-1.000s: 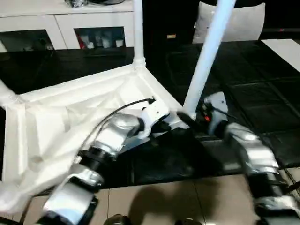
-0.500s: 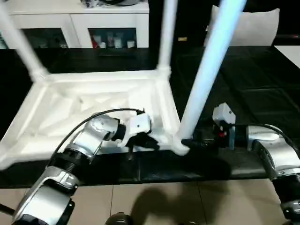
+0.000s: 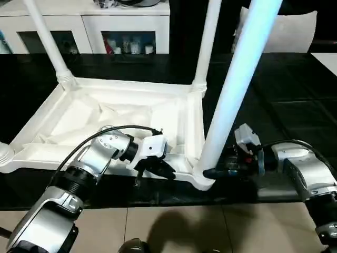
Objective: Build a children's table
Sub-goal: Rotate leg to tighten
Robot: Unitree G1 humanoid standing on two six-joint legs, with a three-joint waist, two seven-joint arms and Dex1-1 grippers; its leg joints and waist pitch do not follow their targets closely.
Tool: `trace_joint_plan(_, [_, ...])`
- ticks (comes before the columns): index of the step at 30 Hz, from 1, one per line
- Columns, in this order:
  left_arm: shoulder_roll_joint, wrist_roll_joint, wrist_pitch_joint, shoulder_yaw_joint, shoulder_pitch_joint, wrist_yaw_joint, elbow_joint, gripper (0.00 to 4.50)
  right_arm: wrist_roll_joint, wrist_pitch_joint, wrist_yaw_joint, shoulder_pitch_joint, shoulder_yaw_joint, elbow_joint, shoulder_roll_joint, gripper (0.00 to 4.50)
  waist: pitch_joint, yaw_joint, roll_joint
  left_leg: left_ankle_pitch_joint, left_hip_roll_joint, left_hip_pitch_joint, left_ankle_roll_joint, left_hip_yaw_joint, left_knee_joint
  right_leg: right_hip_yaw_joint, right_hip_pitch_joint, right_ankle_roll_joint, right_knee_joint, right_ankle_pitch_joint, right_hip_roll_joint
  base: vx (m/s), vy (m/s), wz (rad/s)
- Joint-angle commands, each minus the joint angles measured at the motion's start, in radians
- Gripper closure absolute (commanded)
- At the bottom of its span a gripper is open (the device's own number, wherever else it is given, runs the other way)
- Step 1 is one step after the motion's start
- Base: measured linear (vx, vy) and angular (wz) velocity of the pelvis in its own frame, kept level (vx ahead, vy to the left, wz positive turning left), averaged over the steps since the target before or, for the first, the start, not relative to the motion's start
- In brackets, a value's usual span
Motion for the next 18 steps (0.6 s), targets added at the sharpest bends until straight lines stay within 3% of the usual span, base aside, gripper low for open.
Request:
trace_joint_plan(1, [-0.001,-0.008,-0.034,-0.024,-0.024,-0.049,-0.029,4.5,0.018,0.019,0.029,-0.012,0.013,-0.018,-0.012,2.03,-0.076,-0.004,-0.016,-0.231,0.061,0.035,0.053,-0.024,-0.07,0.033,0.039,-0.246,-0.069,-0.226,-0.06,0.0,0.0,0.0])
trace_joint_plan(6, [-0.001,-0.013,-0.023,-0.02,-0.026,-0.061,-0.024,4.5,0.04,0.048,0.046,-0.002,0.016,-0.035,-0.014,2.43,-0.076,-0.003,-0.015,-0.234,0.061,0.035,0.043,-0.025,-0.072,0.033,0.038,-0.241,-0.07,-0.239,-0.06,0.0,0.0,0.0])
trace_joint_plan(14, [-0.037,-0.02,0.067,0.018,-0.025,0.028,-0.028,4.5,0.075,0.112,-0.033,0.053,-0.018,-0.107,0.026,2.53,-0.077,0.003,-0.013,-0.222,0.062,0.037,0.044,-0.024,-0.071,0.034,0.038,-0.248,-0.068,-0.209,-0.059,0.0,0.0,0.0])
trace_joint_plan(17, [-0.063,-0.02,0.115,0.033,-0.025,0.088,-0.038,4.5,0.069,0.135,-0.118,0.058,-0.039,-0.114,0.061,2.54,-0.074,0.001,-0.013,-0.262,0.059,0.038,0.024,-0.026,-0.074,0.033,0.036,-0.232,-0.075,-0.282,-0.062,0.0,0.0,0.0])
trace_joint_plan(18, [-0.094,-0.016,0.157,0.044,-0.025,0.153,-0.052,4.5,0.045,0.13,-0.233,0.058,-0.062,-0.109,0.11,2.54,-0.072,-0.002,-0.013,-0.276,0.059,0.037,0.014,-0.029,-0.076,0.033,0.037,-0.22,-0.078,-0.319,-0.063,0.0,0.0,0.0])
